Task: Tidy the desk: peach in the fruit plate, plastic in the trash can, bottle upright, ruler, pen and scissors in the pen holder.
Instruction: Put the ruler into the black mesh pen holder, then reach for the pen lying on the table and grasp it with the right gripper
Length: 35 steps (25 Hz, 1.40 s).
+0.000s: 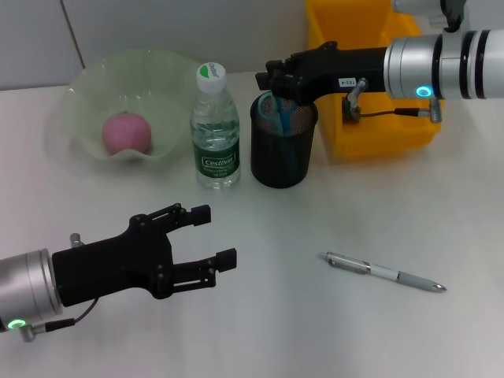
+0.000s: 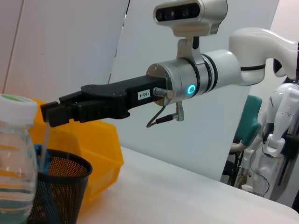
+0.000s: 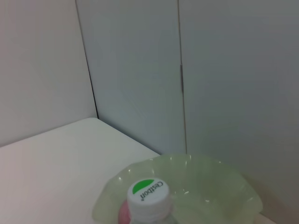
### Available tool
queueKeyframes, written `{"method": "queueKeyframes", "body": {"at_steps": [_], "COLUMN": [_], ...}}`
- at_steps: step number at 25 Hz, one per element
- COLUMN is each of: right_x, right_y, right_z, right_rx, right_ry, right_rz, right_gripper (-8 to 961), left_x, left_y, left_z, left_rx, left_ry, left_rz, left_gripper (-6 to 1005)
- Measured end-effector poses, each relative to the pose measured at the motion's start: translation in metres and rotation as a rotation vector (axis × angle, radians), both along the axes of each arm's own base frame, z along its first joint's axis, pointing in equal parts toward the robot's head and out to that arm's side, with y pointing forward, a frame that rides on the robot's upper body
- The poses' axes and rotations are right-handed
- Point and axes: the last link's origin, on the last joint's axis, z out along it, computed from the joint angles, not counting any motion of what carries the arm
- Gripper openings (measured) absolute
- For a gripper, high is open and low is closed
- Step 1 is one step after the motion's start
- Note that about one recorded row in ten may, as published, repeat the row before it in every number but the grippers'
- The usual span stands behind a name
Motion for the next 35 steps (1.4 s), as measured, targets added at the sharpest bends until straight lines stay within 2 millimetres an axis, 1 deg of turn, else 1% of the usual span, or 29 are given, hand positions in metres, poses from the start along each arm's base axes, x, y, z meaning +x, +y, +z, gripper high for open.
{"method": "queueKeyframes", "body": {"at_steps": [6, 9, 12, 15, 16, 17, 18, 19, 20, 22, 23, 24, 26, 27, 28, 29, 30, 31, 32, 33, 34, 35], "right_x": [0.003, 0.002, 0.001, -0.003, -0.008, -0.008, -0.017, -0.017, -0.021, -0.026, -0.032, -0.032, -0.036, -0.038, -0.039, -0.039, -0.039, -0.038, -0.038, -0.038, -0.038, -0.038], "right_y": [-0.003, -0.004, -0.007, -0.015, -0.022, -0.022, -0.032, -0.032, -0.038, -0.05, -0.061, -0.061, -0.067, -0.067, -0.065, -0.065, -0.062, -0.06, -0.06, -0.058, -0.058, -0.057], "right_z": [0.001, 0.006, 0.019, 0.038, 0.049, 0.049, 0.06, 0.06, 0.064, 0.07, 0.074, 0.074, 0.078, 0.078, 0.077, 0.077, 0.076, 0.071, 0.071, 0.064, 0.064, 0.061], "right_rx": [0.013, 0.029, 0.07, 0.109, 0.098, 0.098, 0.049, 0.049, 0.016, -0.071, -0.164, -0.164, -0.236, -0.269, -0.318, -0.318, -0.346, -0.408, -0.408, -0.459, -0.459, -0.477], "right_ry": [0.015, 0.028, 0.064, 0.123, 0.149, 0.149, 0.143, 0.143, 0.124, 0.07, -0.013, -0.013, -0.11, -0.159, -0.244, -0.244, -0.288, -0.371, -0.371, -0.44, -0.44, -0.482], "right_rz": [-0.01, -0.018, -0.012, 0.016, 0.038, 0.038, 0.077, 0.077, 0.098, 0.12, 0.128, 0.128, 0.115, 0.094, 0.045, 0.045, 0.015, -0.038, -0.038, -0.065, -0.065, -0.077], "right_gripper": [271, 332, 436, 540, 561, 582, 604, 625, 646, 646, 645, 645, 645, 644, 644, 644, 644, 644, 643, 643, 643, 643], "left_x": [-0.001, 0.0, 0.0, -0.001, -0.001, -0.001, -0.001, -0.001, -0.002, -0.003, -0.007, -0.007, -0.011, -0.012, -0.013, -0.014, -0.015, -0.016, -0.016, -0.016, -0.016, -0.016], "left_y": [0.0, 0.0, 0.001, 0.003, 0.003, 0.003, 0.005, 0.005, 0.006, 0.007, 0.008, 0.008, 0.007, 0.006, 0.006, 0.005, 0.004, 0.004, 0.004, 0.004, 0.004, 0.004], "left_z": [0.0, 0.001, 0.002, 0.003, 0.003, 0.004, 0.007, 0.007, 0.009, 0.01, 0.014, 0.015, 0.018, 0.018, 0.018, 0.018, 0.017, 0.017, 0.016, 0.015, 0.015, 0.014], "left_rx": [0.0, -0.002, -0.001, 0.002, 0.002, 0.002, 0.004, 0.004, 0.007, 0.008, 0.01, 0.01, 0.003, -0.003, -0.01, -0.017, -0.026, -0.03, -0.034, -0.032, -0.032, -0.029], "left_ry": [0.001, 0.0, 0.001, 0.001, 0.001, 0.0, 0.001, 0.001, 0.005, 0.008, 0.017, 0.018, 0.027, 0.032, 0.039, 0.046, 0.055, 0.061, 0.066, 0.072, 0.072, 0.076], "left_rz": [0.001, 0.003, 0.004, 0.005, 0.005, 0.007, 0.009, 0.009, 0.012, 0.015, 0.023, 0.025, 0.031, 0.033, 0.035, 0.036, 0.036, 0.035, 0.033, 0.029, 0.029, 0.026], "left_gripper": [864, 864, 864, 863, 863, 863, 863, 863, 863, 863, 863, 864, 864, 864, 864, 864, 864, 864, 864, 863, 863, 863]}}
